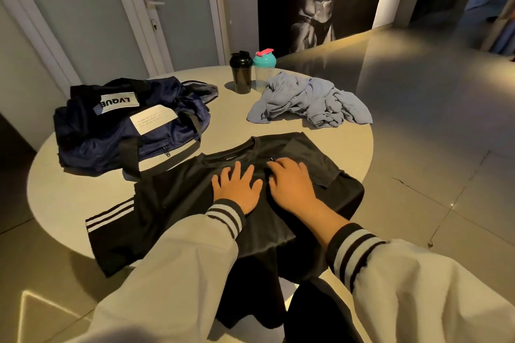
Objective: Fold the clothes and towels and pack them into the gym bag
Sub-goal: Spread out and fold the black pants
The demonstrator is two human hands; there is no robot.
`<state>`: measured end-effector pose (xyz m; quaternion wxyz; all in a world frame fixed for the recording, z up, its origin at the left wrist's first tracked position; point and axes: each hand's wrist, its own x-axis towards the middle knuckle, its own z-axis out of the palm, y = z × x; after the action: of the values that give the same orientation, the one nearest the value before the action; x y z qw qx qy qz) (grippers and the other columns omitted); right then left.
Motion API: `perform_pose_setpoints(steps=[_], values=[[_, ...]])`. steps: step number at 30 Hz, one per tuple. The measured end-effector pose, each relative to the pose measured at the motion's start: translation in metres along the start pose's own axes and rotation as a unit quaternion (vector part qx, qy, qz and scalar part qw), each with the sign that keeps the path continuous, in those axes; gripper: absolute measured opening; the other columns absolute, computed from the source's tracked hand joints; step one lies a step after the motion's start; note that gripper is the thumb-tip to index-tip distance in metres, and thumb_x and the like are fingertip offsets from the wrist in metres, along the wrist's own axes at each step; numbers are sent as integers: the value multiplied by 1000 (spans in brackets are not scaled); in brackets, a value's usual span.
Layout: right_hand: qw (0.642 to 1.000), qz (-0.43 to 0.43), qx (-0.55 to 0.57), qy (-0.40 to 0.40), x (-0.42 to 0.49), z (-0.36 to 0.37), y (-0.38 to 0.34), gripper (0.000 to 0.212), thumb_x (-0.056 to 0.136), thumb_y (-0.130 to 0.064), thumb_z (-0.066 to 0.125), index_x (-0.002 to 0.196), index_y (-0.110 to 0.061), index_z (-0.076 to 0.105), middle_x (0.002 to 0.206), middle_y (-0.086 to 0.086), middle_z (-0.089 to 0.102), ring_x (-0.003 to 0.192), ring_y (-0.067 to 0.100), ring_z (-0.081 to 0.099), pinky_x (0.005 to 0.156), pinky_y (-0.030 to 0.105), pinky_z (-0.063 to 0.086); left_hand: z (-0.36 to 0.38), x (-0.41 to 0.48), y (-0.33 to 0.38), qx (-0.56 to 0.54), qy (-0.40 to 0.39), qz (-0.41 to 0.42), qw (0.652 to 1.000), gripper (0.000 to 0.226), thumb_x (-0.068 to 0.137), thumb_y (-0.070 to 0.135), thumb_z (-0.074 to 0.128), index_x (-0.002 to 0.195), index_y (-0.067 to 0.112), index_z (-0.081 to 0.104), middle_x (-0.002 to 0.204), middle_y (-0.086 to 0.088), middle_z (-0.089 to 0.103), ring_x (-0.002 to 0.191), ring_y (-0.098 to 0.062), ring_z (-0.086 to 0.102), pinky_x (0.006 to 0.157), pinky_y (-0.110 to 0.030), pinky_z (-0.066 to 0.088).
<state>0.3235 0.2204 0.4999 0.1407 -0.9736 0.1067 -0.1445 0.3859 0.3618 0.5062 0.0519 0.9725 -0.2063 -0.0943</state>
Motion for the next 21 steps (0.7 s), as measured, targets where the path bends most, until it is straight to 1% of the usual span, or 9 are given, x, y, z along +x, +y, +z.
perform_pose_setpoints(steps=[3, 5, 7, 9, 10, 13, 16, 18, 21], values=[[998, 7, 42, -40, 2, 9, -8, 44, 103, -31, 42, 145, -18, 49, 148, 8, 46, 137, 27, 41, 114, 47, 29, -2, 18, 0, -12, 17, 45, 999, 60, 102, 59, 25, 157, 38, 17, 168, 0, 5, 153, -29, 7, 123, -51, 4], [999, 14, 30, -43, 4, 12, -3, 45, 104, -32, 40, 146, -19, 47, 149, 7, 45, 138, 25, 39, 116, 46, 27, -6, 26, -6, -95, 46, 76, 992, 56, 102, 53, 37, 154, 33, 33, 166, -2, 17, 151, -26, 17, 124, -46, 10], [999, 9, 17, -28, 8, 12, 5, 44, 103, -31, 41, 145, -19, 49, 146, 6, 47, 136, 24, 41, 113, 44, 29, -12, 28, -13, -205, 116, 100, 967, 44, 102, 39, 50, 143, 25, 53, 159, -5, 36, 145, -24, 31, 121, -40, 21], [1000, 19, 11, -19, 12, 10, 12, 42, 102, -29, 42, 141, -20, 52, 141, 4, 51, 131, 25, 44, 111, 45, 31, -16, 24, -24, -171, 197, 73, 962, 34, 99, 33, 53, 130, 27, 62, 146, 0, 51, 136, -23, 39, 115, -38, 27], [999, 30, 9, -20, 14, 9, 14, 41, 101, -29, 42, 140, -20, 53, 138, 3, 51, 129, 25, 45, 112, 47, 30, -17, 20, -29, -126, 206, 42, 970, 33, 98, 36, 51, 129, 31, 62, 143, 3, 51, 134, -23, 38, 113, -40, 26], [999, 44, 6, -8, 15, 7, 5, 38, 100, -26, 44, 136, -20, 56, 134, 4, 53, 125, 26, 48, 111, 47, 31, -15, 12, -42, -45, 94, -40, 994, 47, 99, 52, 41, 143, 37, 46, 155, 4, 37, 142, -27, 27, 117, -48, 17], [997, 2, 73, -3, 15, 11, -28, 39, 101, -25, 46, 138, -16, 56, 137, 7, 51, 127, 28, 46, 105, 41, 39, -7, 11, -49, -32, 63, -32, 997, 56, 101, 58, 33, 153, 38, 32, 164, 1, 22, 149, -29, 19, 121, -49, 15], [990, -21, 136, -29, 12, 16, -53, 39, 102, -25, 47, 139, -16, 56, 138, 8, 49, 127, 26, 45, 105, 39, 41, -6, 10, -52, -60, 74, -16, 995, 53, 103, 53, 34, 153, 35, 33, 165, -1, 21, 150, -28, 19, 122, -47, 14], [987, -9, 152, -46, 8, 24, -73, 39, 102, -27, 48, 140, -19, 55, 133, 9, 49, 119, 28, 49, 105, 39, 40, -14, -4, -59, -259, 128, 26, 957, 41, 105, 30, 45, 145, 25, 50, 159, -3, 36, 145, -22, 32, 121, -37, 23]])
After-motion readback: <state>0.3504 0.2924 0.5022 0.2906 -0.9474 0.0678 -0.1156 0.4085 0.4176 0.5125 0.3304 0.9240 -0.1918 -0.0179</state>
